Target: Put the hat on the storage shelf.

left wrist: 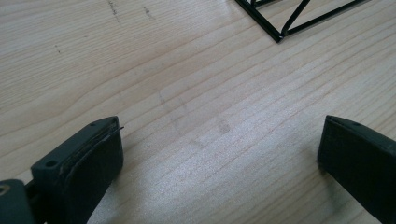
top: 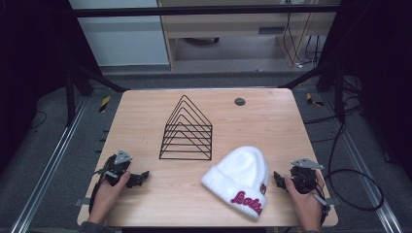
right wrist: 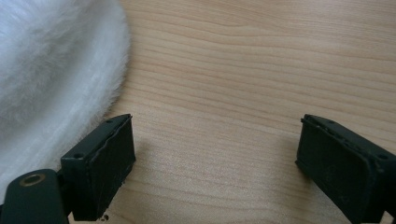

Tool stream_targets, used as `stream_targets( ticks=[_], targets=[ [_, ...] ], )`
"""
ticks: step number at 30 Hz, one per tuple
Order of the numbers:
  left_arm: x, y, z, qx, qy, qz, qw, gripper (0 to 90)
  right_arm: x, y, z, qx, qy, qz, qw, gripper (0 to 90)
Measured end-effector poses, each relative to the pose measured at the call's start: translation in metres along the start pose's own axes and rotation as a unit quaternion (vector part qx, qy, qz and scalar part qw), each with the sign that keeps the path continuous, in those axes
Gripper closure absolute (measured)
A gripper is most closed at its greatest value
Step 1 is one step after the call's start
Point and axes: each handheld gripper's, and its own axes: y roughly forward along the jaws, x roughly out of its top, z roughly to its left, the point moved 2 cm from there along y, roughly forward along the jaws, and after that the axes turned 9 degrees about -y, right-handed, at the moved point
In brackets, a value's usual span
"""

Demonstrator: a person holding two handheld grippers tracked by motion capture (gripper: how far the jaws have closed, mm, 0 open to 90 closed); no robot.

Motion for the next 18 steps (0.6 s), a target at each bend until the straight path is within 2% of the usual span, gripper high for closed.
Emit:
stream_targets(
  ticks=[18],
  targets=[
    [-0.0007, -0.0006, -0.0011, 0.000, -0.002, -0.001, 1.0000, 0.0, -0.0001, -0.0006, 0.0025, -0.010, 0.007, 0.002, 0.9999, 11.1]
  ],
)
